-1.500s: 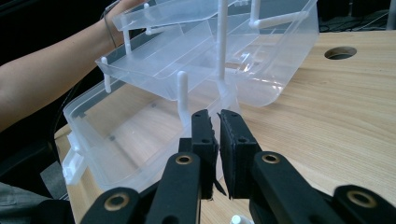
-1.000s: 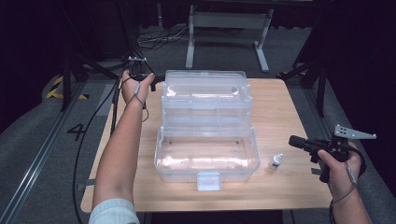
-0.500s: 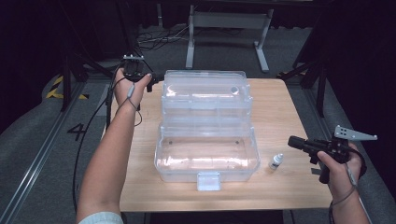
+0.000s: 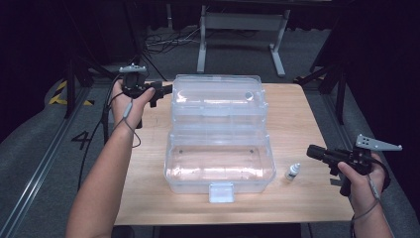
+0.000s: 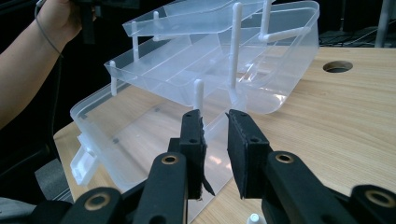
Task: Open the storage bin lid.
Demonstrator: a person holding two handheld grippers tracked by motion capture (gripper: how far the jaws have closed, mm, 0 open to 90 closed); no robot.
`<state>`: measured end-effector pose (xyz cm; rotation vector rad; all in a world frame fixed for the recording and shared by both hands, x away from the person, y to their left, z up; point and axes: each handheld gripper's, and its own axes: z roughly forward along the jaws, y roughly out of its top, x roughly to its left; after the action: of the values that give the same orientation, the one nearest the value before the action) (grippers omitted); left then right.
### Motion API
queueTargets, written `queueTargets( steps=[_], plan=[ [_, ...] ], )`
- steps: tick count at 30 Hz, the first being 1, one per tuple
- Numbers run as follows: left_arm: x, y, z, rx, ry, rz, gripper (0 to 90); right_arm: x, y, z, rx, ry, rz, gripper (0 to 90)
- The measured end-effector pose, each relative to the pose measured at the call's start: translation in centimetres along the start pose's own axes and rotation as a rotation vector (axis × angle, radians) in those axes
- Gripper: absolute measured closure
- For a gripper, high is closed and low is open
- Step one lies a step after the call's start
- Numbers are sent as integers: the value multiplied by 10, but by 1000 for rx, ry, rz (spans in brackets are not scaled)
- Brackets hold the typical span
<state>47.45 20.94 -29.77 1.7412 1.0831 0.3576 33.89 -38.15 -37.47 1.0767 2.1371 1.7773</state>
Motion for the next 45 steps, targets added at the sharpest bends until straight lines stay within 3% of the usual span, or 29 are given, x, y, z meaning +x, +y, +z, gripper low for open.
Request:
queueTargets(
  steps=[7, 11, 15, 29, 38, 40, 45],
  plan=[
    [-10, -15, -22, -19, -22, 19, 481, -1, 2, 6, 10, 15, -2, 762],
    [-14, -24, -33, -14, 6, 43, 487, -1, 3, 10, 14, 20, -4, 762],
    [-19, -35, -39, -9, -2, 40, 481, -1, 4, 13, 19, 24, -8, 761],
    [-37, -61, -49, 29, 2, 69, 470, -4, 2, 14, 41, 2, -5, 753],
    [-35, -66, -53, 30, 20, 52, 465, -4, 2, 14, 55, -17, -14, 733],
    [-36, -68, -52, 49, 30, 63, 464, -4, 2, 14, 60, -27, -19, 728],
    [-36, -69, -51, 52, 23, 62, 462, -4, 2, 13, 83, -52, -26, 694]
  ],
)
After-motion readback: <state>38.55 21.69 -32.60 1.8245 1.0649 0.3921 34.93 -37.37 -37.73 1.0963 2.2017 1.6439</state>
